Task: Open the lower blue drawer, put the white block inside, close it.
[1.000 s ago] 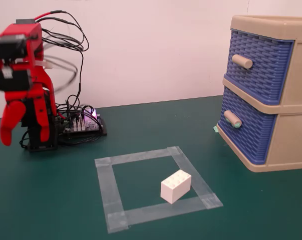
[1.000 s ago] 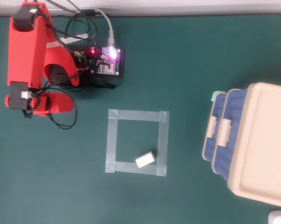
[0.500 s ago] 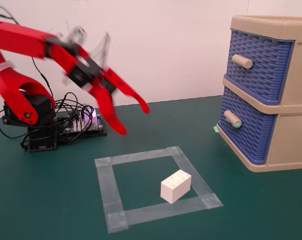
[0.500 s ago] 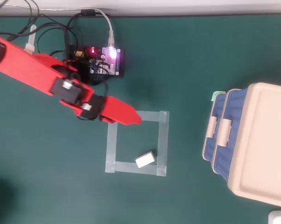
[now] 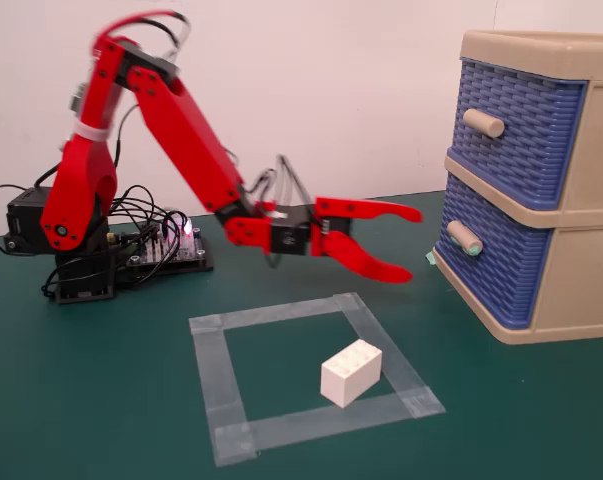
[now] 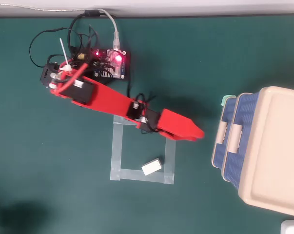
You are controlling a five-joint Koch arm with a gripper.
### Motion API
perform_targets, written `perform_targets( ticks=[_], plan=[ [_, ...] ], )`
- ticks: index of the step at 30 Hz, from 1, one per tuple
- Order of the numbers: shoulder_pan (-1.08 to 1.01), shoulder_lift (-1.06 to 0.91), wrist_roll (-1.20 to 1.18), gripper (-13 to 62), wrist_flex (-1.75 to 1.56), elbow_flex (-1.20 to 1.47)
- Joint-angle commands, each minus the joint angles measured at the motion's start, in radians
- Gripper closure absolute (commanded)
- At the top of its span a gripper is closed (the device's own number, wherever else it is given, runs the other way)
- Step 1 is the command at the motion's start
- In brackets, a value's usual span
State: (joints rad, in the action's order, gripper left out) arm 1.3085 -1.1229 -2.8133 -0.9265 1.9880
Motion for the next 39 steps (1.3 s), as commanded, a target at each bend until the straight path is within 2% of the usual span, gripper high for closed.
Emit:
perform_targets(
  ticks=[1,9,14,28,33,35,37,38,39],
  plan=[
    [0.003,0.026,-0.052,17.1,-0.061,-0.086],
    [0.034,0.054,-0.067,21.2,0.161,-0.302],
    [0.08,0.067,-0.067,28.2,0.184,-0.313],
    [0.106,0.204,-0.064,28.1,0.206,-0.463],
    [0.106,0.218,-0.064,28.9,0.334,-0.532],
    [0.106,0.216,-0.066,36.7,0.402,-0.557],
    [0.106,0.206,-0.067,53.4,0.502,-0.558],
    [0.106,0.195,-0.069,57.7,0.549,-0.563],
    [0.106,0.179,-0.071,57.4,0.591,-0.566]
  ],
)
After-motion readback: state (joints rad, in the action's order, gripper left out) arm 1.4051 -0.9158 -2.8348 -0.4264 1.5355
